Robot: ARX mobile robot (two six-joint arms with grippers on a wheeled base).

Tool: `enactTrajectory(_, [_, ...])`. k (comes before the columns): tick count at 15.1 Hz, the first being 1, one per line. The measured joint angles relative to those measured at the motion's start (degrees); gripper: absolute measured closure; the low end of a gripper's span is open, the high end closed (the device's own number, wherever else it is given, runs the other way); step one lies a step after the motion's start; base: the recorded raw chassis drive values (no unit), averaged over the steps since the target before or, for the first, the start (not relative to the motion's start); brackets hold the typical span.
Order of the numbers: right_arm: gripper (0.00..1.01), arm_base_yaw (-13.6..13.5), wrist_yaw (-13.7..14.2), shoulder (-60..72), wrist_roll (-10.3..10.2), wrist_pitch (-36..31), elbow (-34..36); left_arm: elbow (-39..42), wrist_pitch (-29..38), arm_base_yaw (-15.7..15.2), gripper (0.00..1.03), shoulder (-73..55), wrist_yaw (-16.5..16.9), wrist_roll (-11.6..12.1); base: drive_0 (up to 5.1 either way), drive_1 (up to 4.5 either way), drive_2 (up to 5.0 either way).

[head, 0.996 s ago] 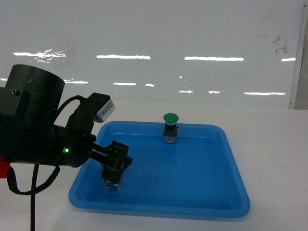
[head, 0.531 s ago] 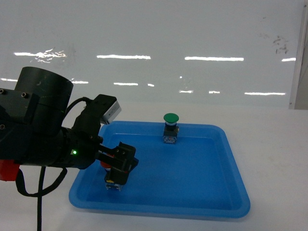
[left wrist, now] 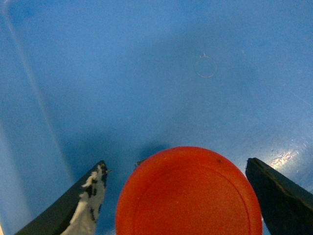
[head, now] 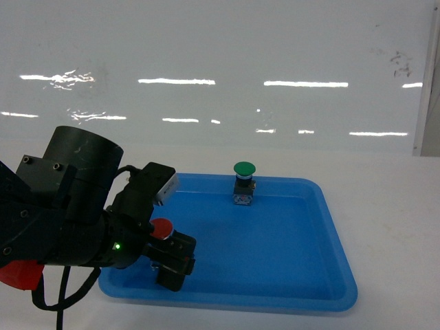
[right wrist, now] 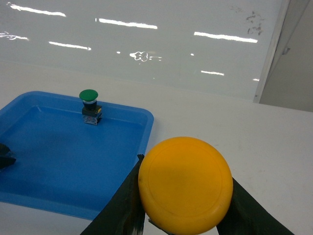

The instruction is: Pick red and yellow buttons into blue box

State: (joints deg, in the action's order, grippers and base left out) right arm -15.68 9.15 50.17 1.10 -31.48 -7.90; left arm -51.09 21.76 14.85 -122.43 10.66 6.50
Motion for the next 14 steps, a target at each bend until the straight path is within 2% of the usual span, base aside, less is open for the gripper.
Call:
enactTrajectory(2, [0.7, 0.0, 0.0, 0.0, 0.0, -0.02, 0.0, 0.0, -0.02, 0.0, 0.44, 0.0, -0.04, 0.0, 0.0, 0.0, 0.0])
enactTrajectory(3, [0.7, 0.0, 0.0, 0.0, 0.0, 0.0, 0.0, 0.0, -0.02, 0.0, 0.59, 0.0, -0.11, 0.0, 0.0, 0.0, 0.0])
enactTrajectory(4, [0.7, 0.0, 0.0, 0.0, 0.0, 0.0, 0.0, 0.0, 0.15, 0.0, 0.78, 0.0, -0.11, 0.0, 0.0, 0.0, 0.0])
enactTrajectory(7, [0.7, 0.0, 0.0, 0.0, 0.0, 0.0, 0.0, 0.2, 0.7, -0.13, 0.79, 0.04, -0.13, 0.24, 0.0, 0.0, 0.0])
enactTrajectory(9, [0.7, 0.0, 0.0, 0.0, 0.0, 0.0, 0.0, 2.84, 1.99, -1.66, 0.79, 2.1, 0.59, 1.29, 0.0, 0.0, 0.0])
enactTrajectory(14, [0.7, 0.0, 0.0, 0.0, 0.0, 0.0, 0.0, 9.86, 5.49, -10.43, 0.79, 19.02, 3.65, 5.42, 0.0, 0.0, 0.0])
